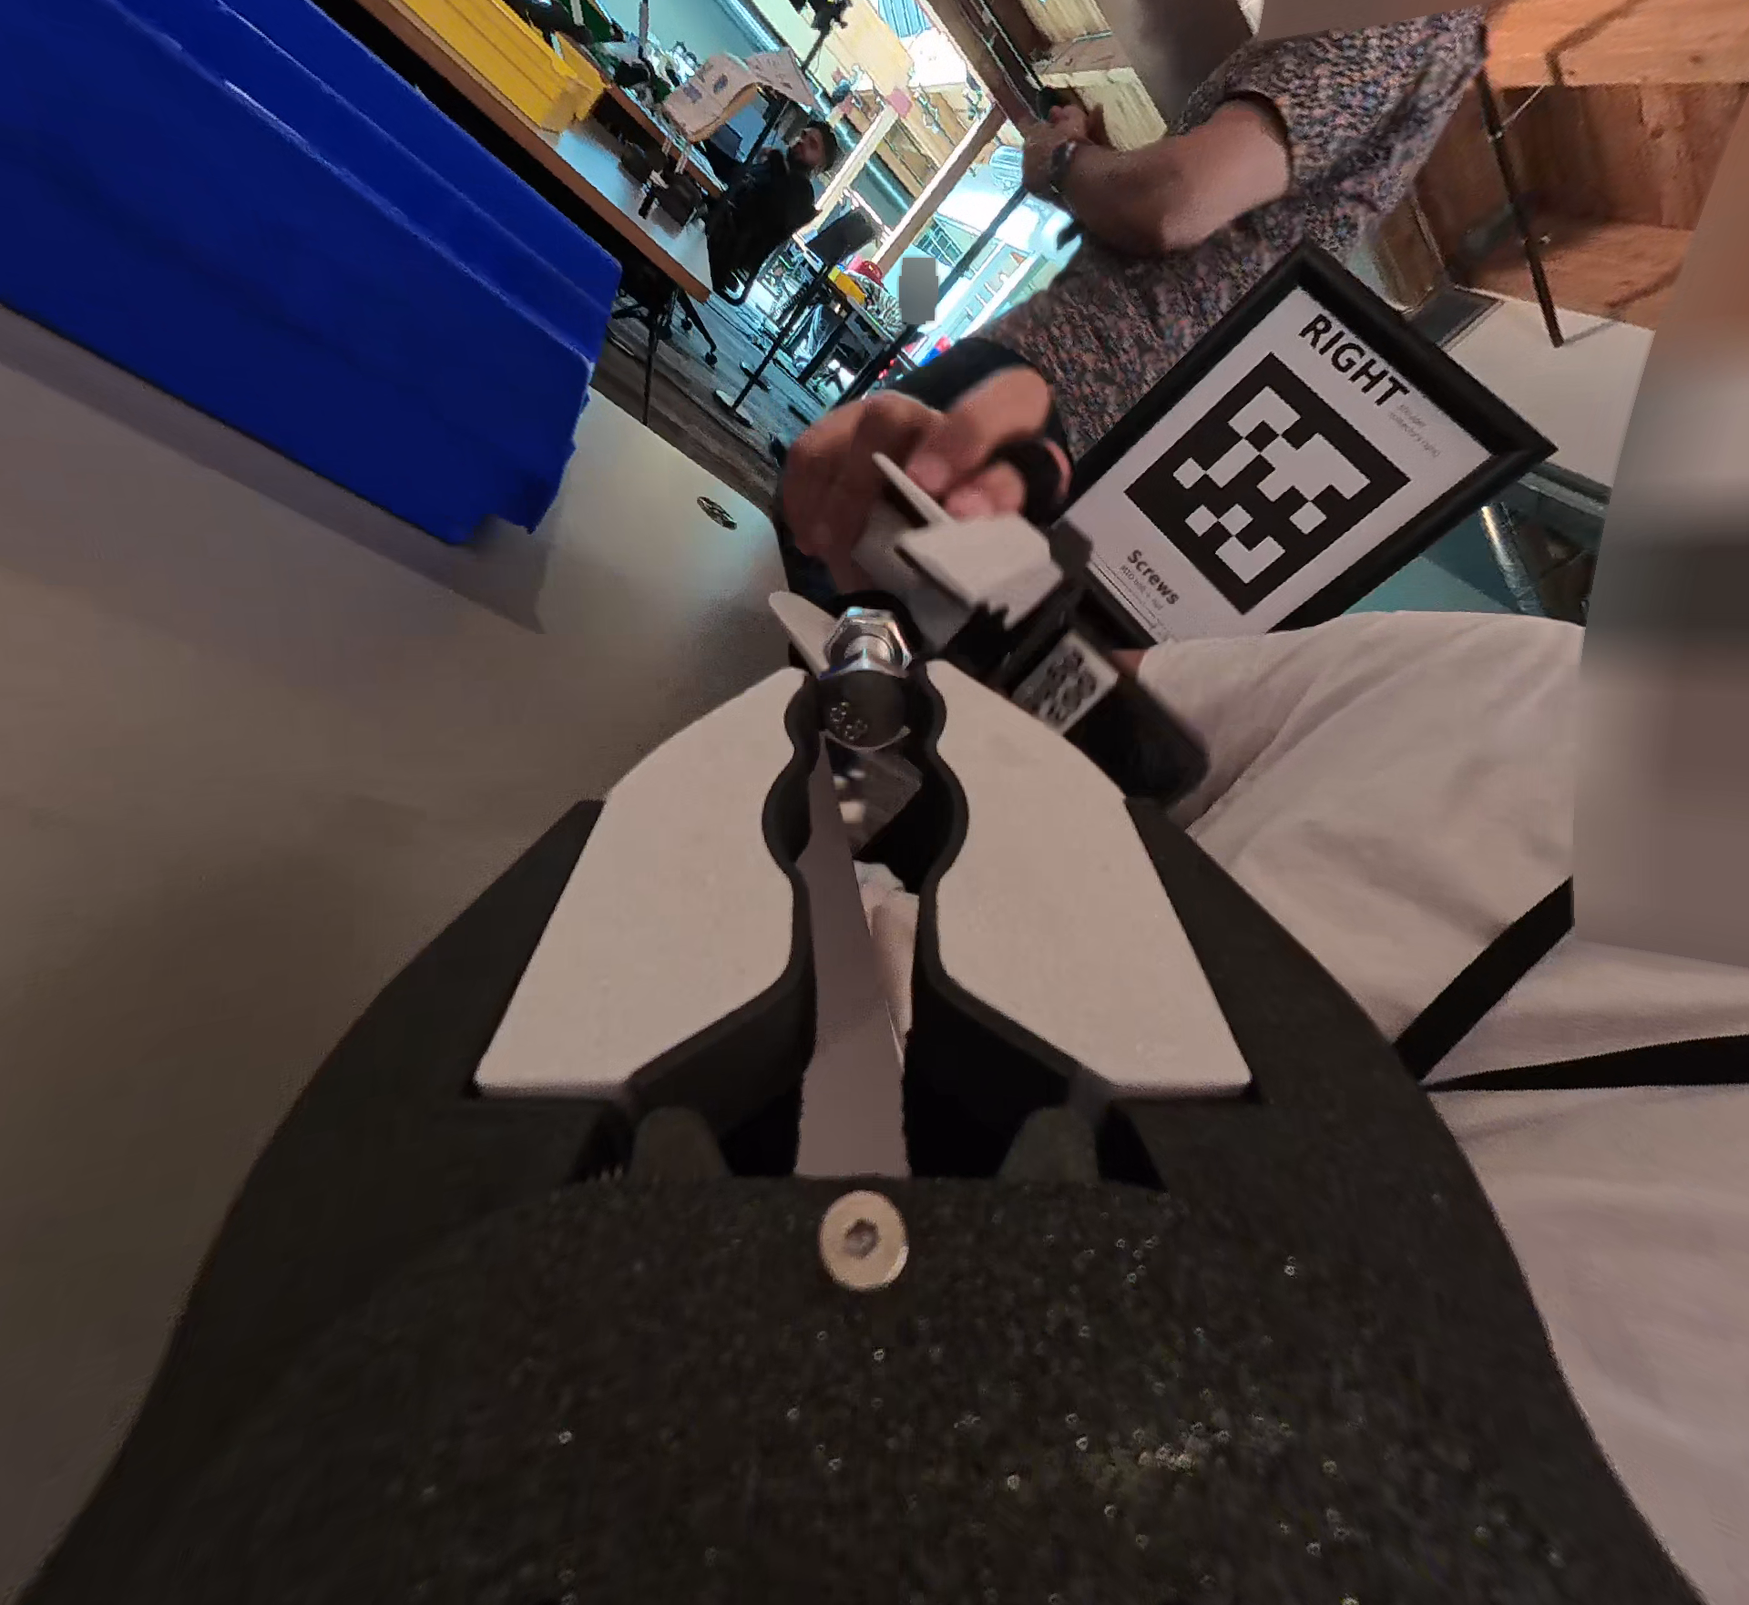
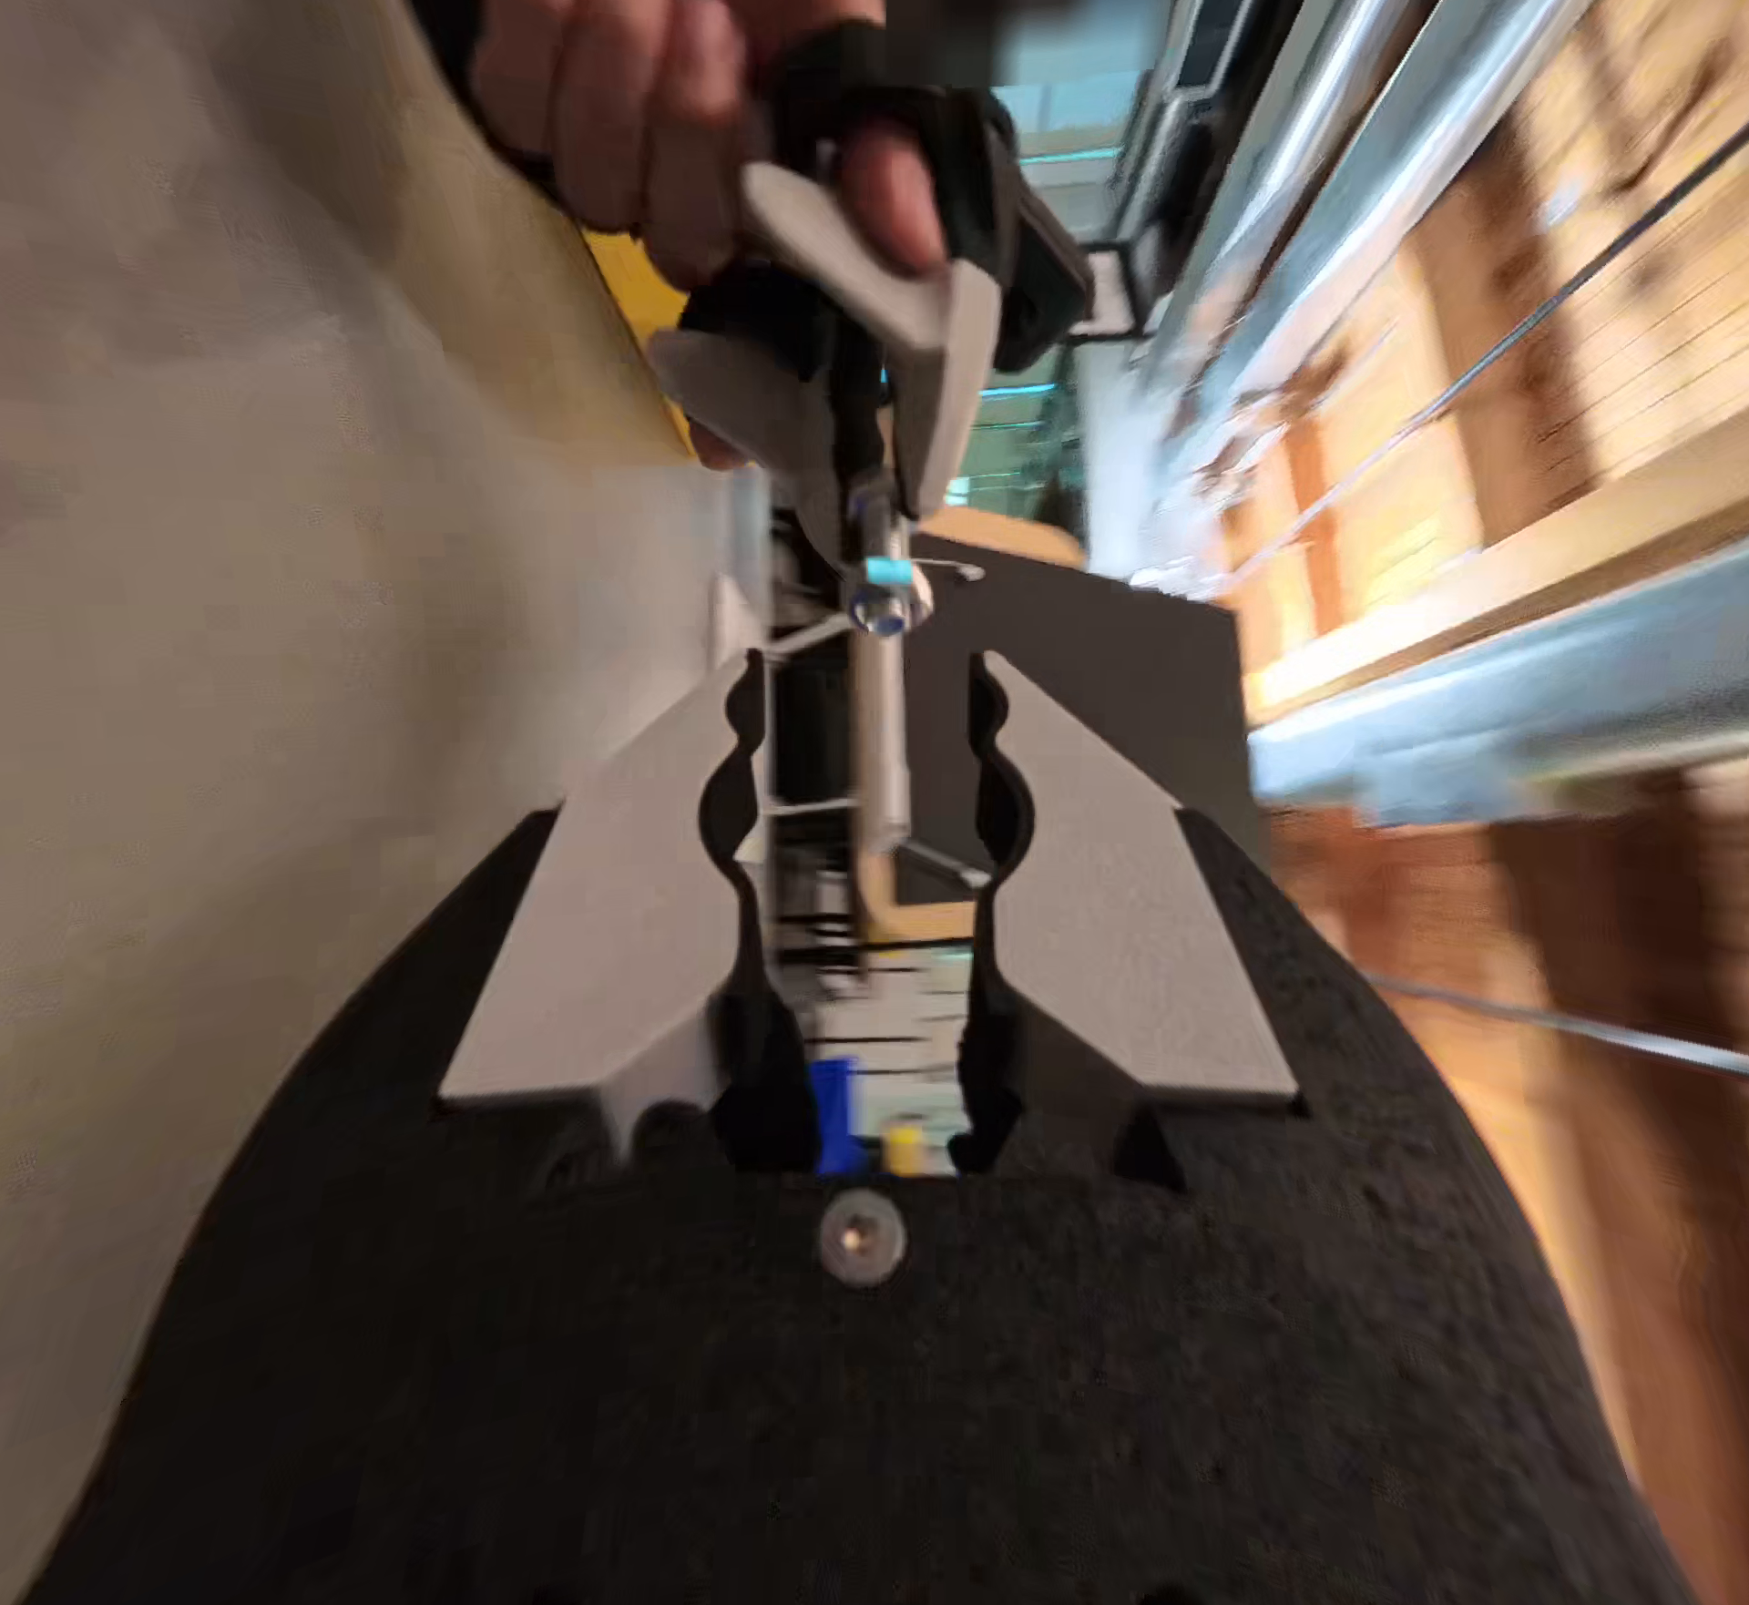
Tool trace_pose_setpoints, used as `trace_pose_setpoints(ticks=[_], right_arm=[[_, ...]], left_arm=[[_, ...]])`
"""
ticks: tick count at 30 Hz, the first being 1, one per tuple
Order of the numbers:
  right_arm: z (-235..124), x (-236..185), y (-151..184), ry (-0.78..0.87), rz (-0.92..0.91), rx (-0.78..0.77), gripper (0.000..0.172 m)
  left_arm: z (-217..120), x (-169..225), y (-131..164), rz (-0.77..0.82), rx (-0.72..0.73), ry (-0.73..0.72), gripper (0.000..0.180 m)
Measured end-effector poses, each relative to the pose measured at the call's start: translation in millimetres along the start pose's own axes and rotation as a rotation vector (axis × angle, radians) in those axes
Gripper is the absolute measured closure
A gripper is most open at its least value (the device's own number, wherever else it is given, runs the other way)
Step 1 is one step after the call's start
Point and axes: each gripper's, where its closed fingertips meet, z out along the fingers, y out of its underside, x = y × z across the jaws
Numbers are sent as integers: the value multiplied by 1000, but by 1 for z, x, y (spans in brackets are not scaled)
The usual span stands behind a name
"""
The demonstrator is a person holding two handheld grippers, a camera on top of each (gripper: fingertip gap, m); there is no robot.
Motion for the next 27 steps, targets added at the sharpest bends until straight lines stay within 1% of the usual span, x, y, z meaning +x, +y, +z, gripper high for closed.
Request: trace_pose_setpoints(ticks=[1, 2, 3, 4, 7, 9, 13, 15, 17, 20, 24, 27], right_arm=[[1, 0, -4, 53, -85, -7, 133], [1, 0, -8, 87, -126, -8, 136], [1, -1, -12, 95, -147, 1, 136], [1, -1, -16, 103, -149, 15, 140], [3, -1, -16, 89, -121, 17, 146], [2, -1, -17, 90, -121, 29, 154], [1, -1, -15, 63, -39, 27, 155], [2, -2, -14, 28, 67, 28, 155], [3, -2, -13, -28, 249, 46, 155], [5, 4, -14, -139, 636, 103, 154], [9, 13, -17, -343, 1266, 213, 155], [12, 19, -17, -520, 1766, 325, 155]], left_arm=[[1, 0, 0, -7, 1, 3, 163], [1, 0, 1, -13, -4, 9, 163], [2, 1, 2, -13, -13, 13, 163], [3, 2, 4, -8, -23, 13, 163], [6, 4, 6, 4, -36, 11, 163], [6, 3, 7, 12, -47, -2, 163], [7, 2, 8, 4, -43, 0, 163], [7, 0, 8, 17, -45, -14, 163], [6, -1, 7, 48, -49, -36, 163], [4, 3, 3, 116, -39, -52, 163], [0, 9, -6, 238, -9, -77, 163], [-2, 14, -11, 292, 24, -90, 163]])
